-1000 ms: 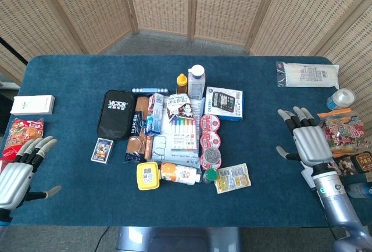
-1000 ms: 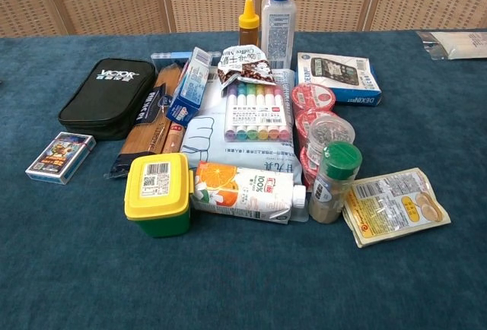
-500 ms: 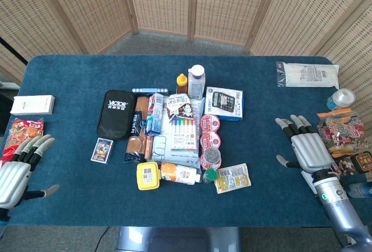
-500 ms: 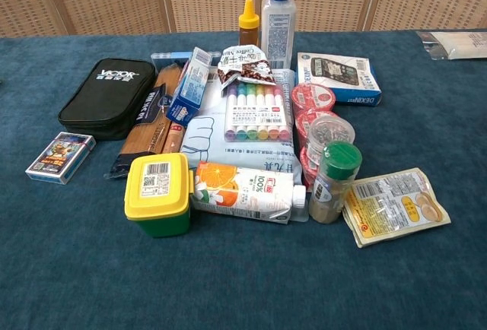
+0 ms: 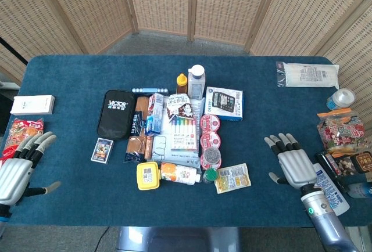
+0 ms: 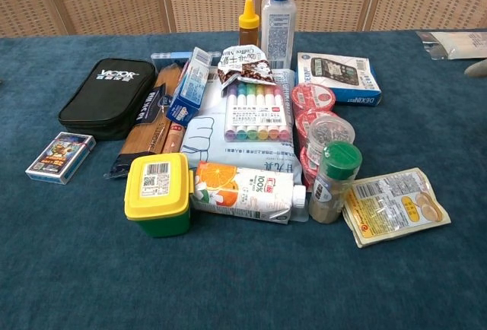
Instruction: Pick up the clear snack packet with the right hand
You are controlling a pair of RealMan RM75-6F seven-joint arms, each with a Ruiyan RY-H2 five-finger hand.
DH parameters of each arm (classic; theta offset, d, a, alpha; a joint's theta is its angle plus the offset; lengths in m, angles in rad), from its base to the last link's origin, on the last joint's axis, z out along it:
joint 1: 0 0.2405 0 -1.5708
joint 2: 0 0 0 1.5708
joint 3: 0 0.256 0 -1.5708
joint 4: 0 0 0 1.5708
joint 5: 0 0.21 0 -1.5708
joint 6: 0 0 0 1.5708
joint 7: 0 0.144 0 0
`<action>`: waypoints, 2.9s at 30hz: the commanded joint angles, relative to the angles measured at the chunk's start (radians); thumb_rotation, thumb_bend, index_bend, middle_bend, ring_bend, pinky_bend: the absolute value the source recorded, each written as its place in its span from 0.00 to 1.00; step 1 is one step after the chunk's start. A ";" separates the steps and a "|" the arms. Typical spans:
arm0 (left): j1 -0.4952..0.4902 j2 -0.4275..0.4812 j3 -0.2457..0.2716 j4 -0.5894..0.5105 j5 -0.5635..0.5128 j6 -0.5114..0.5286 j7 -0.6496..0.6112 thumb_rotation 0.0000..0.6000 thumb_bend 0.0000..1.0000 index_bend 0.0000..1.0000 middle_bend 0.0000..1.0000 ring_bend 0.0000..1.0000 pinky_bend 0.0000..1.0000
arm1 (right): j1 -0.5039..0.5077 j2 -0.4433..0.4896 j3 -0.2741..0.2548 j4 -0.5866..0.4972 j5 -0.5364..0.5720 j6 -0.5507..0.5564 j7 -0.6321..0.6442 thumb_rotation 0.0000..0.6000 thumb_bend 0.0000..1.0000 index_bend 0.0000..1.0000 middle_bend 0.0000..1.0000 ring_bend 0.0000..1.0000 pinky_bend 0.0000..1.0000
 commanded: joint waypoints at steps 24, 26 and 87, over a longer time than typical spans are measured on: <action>-0.006 -0.012 -0.005 0.030 -0.009 -0.003 -0.026 1.00 0.15 0.07 0.07 0.02 0.00 | 0.050 -0.152 -0.067 0.022 0.105 -0.135 -0.184 0.91 0.27 0.00 0.00 0.00 0.00; -0.004 -0.012 -0.005 0.032 -0.010 0.000 -0.028 1.00 0.15 0.07 0.07 0.02 0.00 | 0.059 -0.159 -0.067 0.024 0.112 -0.144 -0.194 0.91 0.27 0.00 0.00 0.00 0.00; 0.008 -0.024 -0.007 0.072 -0.023 0.014 -0.064 1.00 0.15 0.07 0.07 0.02 0.00 | 0.246 -0.021 0.147 -0.002 0.297 -0.171 -0.033 1.00 0.27 0.58 0.87 1.00 1.00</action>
